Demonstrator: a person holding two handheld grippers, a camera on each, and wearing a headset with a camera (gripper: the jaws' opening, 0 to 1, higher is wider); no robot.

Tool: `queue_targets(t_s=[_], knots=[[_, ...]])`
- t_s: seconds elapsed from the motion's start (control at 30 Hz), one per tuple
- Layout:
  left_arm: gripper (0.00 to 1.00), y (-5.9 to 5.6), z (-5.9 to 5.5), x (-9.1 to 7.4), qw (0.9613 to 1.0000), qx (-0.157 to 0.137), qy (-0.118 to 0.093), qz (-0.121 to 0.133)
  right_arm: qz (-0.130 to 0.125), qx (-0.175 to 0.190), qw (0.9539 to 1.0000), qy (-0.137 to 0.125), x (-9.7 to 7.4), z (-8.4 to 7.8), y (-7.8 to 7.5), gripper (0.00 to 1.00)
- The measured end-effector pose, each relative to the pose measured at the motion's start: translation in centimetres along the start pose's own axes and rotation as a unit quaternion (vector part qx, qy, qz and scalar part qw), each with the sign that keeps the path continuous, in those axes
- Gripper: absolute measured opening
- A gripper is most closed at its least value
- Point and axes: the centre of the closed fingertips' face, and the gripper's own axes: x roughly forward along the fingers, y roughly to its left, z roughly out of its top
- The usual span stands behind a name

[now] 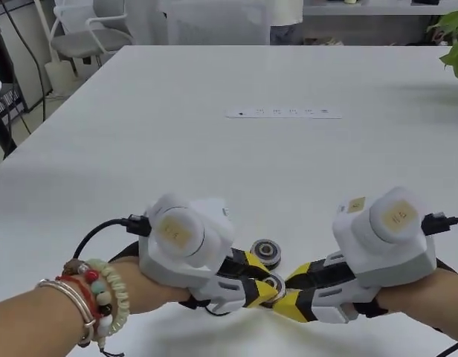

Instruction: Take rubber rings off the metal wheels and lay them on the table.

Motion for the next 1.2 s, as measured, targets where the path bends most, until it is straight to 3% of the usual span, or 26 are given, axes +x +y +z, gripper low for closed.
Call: queue_targets(t_s=[0.13, 0.27, 0.4, 0.57, 0.8, 0.93, 1.2], knots=[[0.09, 0.0, 0.0, 0.0, 1.0000, -0.002, -0.002, 0.001, -0.003, -0.027, 0.9996, 0.010, 0.0, -0.3, -0.1, 0.16], [0.09, 0.0, -0.1, 0.0, 1.0000, -0.004, -0.003, 0.001, -0.001, -0.025, 0.9996, 0.012, -0.2, -0.3, -0.1, 0.12], [0.09, 0.0, -0.1, 0.0, 1.0000, -0.007, -0.003, 0.001, -0.008, -0.031, 0.9994, 0.011, -0.4, -0.4, -0.4, 0.01], [0.09, 0.1, -0.2, 0.0, 1.0000, -0.007, -0.003, 0.003, -0.009, -0.029, 0.9994, 0.015, -0.3, -0.3, -0.5, 0.00], [0.09, 0.1, -0.2, 0.0, 1.0000, -0.004, -0.001, 0.003, -0.013, -0.002, 0.9997, 0.020, -0.3, -0.3, -0.7, 0.00], [0.09, 0.2, -0.3, 0.0, 1.0000, -0.002, -0.001, 0.004, -0.013, 0.040, 0.9990, 0.015, -0.6, -0.3, -1.0, 0.00], [0.09, 0.3, -0.3, -0.1, 1.0000, -0.002, -0.001, 0.006, -0.009, 0.086, 0.9962, -0.004, -1.0, 0.1, -1.4, 0.00]])
